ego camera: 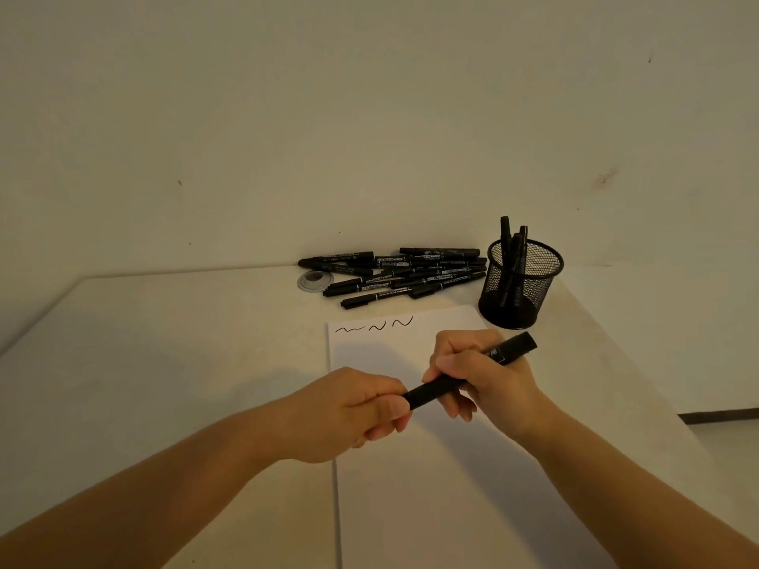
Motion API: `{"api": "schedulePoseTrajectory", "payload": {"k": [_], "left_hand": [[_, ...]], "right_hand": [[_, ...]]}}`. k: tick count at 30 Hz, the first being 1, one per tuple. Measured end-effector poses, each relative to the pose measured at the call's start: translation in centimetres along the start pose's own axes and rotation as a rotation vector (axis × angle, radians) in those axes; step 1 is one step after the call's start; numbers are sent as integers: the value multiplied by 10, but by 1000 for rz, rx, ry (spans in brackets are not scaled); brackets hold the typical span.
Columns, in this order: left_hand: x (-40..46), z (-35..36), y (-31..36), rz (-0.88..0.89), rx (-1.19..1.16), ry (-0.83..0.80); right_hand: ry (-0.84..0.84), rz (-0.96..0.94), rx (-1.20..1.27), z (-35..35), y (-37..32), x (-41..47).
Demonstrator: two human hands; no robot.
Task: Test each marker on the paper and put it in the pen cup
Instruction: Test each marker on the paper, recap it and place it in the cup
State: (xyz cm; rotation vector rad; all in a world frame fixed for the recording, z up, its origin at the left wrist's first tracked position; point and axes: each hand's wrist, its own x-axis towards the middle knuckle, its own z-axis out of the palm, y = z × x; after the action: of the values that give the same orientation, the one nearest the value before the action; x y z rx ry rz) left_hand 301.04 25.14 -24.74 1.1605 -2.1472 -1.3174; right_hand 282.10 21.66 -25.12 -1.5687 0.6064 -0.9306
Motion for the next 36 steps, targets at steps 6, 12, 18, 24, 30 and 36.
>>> {"api": "schedulePoseTrajectory", "payload": {"k": [6, 12, 18, 24, 30, 36], "left_hand": [[-30, -30, -38, -168, -156, 182], [10, -16, -39, -58, 117, 347], [45, 4, -42, -38, 351, 414], [43, 9, -61, 53, 590, 434], [43, 9, -61, 54, 573, 432], [44, 8, -62, 58, 541, 420]], "right_hand": [[517, -67, 42, -67, -5, 0], [746, 158, -30, -50, 39, 20], [847, 264, 163, -46, 49, 24], [667, 299, -137, -37, 49, 31], [503, 259, -297, -33, 48, 76], [617, 197, -453, -38, 70, 78]]}}
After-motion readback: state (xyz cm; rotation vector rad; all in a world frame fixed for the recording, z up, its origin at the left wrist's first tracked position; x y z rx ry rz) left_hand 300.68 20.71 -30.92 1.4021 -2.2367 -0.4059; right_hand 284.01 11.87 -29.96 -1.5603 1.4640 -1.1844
